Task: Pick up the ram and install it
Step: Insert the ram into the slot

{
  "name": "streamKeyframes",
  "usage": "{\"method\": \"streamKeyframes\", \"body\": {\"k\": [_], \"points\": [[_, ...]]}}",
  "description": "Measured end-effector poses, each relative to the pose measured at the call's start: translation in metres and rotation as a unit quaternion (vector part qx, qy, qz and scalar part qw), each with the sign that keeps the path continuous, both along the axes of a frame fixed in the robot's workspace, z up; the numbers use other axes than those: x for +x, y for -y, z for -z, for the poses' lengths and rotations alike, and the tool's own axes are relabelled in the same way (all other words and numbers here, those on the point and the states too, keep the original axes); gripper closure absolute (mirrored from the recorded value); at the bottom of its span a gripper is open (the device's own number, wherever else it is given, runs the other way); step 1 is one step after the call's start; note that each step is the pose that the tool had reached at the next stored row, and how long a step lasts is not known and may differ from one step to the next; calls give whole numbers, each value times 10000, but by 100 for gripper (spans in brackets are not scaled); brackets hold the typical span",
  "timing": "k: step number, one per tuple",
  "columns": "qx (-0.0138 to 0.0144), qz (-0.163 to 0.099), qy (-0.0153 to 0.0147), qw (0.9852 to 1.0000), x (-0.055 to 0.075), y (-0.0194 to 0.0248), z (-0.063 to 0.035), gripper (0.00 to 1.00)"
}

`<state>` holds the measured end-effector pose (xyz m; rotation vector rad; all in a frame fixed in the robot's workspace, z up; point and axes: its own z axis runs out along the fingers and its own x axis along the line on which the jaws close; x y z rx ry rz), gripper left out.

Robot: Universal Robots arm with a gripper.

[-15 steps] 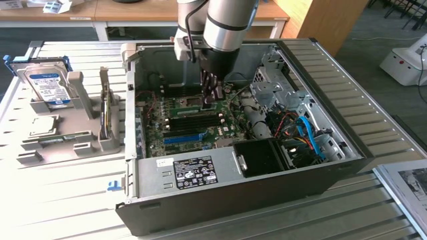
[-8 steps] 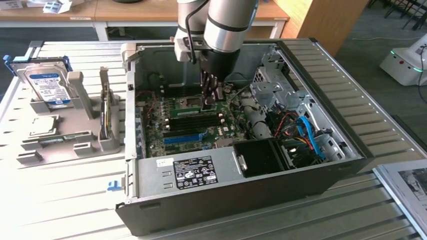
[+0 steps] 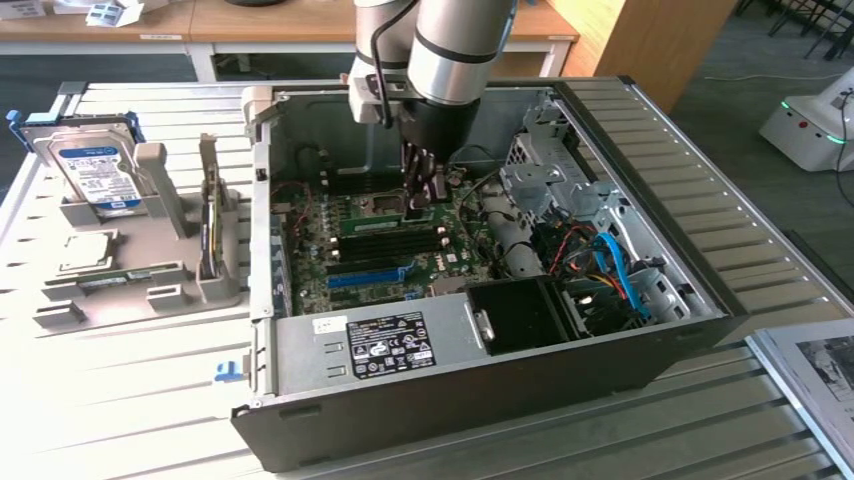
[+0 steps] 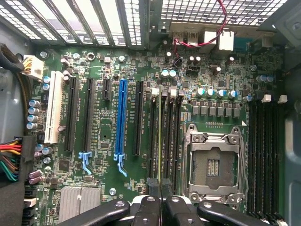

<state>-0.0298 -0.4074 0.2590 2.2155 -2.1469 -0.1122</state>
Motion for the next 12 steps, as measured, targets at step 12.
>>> {"method": "streamKeyframes", "body": {"k": [12], "points": [[0, 0, 0, 10000, 0, 50, 2, 89]]}}
